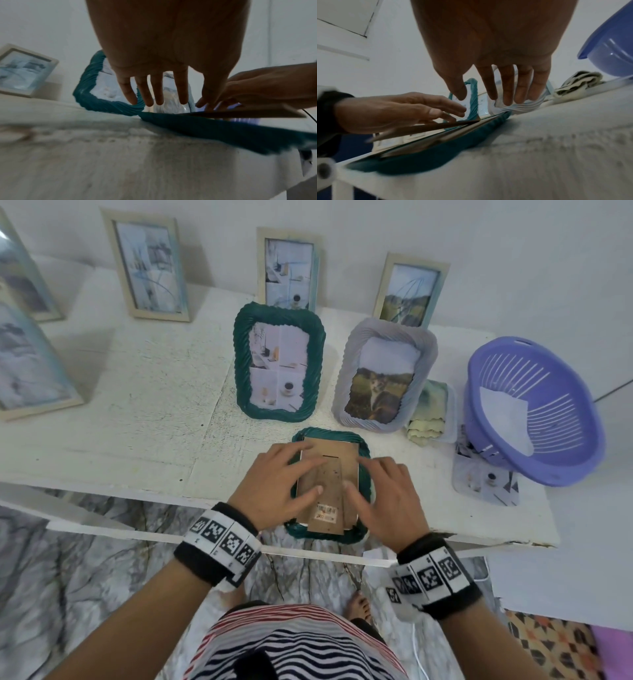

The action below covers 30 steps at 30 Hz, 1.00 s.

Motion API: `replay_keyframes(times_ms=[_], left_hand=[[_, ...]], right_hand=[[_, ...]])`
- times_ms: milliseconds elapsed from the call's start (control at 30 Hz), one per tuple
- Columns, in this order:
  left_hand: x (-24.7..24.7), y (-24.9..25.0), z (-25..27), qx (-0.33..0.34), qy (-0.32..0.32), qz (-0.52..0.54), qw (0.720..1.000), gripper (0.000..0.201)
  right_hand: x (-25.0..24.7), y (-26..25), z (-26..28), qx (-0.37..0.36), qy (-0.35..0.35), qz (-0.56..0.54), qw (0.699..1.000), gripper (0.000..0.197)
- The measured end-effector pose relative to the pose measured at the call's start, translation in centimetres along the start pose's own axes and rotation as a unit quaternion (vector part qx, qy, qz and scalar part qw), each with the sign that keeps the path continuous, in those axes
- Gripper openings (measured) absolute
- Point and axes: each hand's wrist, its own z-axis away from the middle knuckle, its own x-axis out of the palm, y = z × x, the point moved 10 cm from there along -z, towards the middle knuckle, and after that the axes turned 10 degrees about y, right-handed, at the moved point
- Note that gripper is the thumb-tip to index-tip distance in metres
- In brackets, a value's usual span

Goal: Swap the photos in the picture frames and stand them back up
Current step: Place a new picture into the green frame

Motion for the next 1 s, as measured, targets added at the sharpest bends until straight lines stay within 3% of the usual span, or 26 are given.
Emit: replay_keyframes(times_ms=[133,267,367,567,833,933,1000], left_hand=[[1.8,0.4,-1.2,0.010,-0.061,-0.070,0.996,0.060],[1.9,0.4,-1.5,0.010,-0.048,-0.084,0.995,0.060],[2.0,0.3,-1.5,0.009,-0.040,-0.081,0.996,0.058],[2.2,0.2,-1.6,0.010,-0.037,-0.069,0.997,0.057],[2.2,0.0,-1.5,0.008,-0.026,-0.059,0.998,0.056],[2.2,-0.5,-1.5,-0.006,-0.037,-0.036,0.999,0.059],[2.4,-0.9,-1.5,-0.023,-0.049,-0.004,0.999,0.062]], right_hand=[[1.9,2.7,-2.3,0.032,-0.033,0.058,0.997,0.059],[3.2,3.3,-2.9,0.039,-0.072,0.071,0.994,0.061],[3.6,3.7,-2.6,0.052,-0.093,0.051,0.993,0.062],[3.5,5.3,-2.7,0.141,-0.125,-0.058,0.980,0.044],[3.4,5.2,-2.7,0.130,-0.113,-0.057,0.983,0.046],[3.2,4.1,-2.4,0.101,-0.105,-0.016,0.989,0.063],[2.7,2.8,-2.2,0.070,-0.086,0.010,0.994,0.063]])
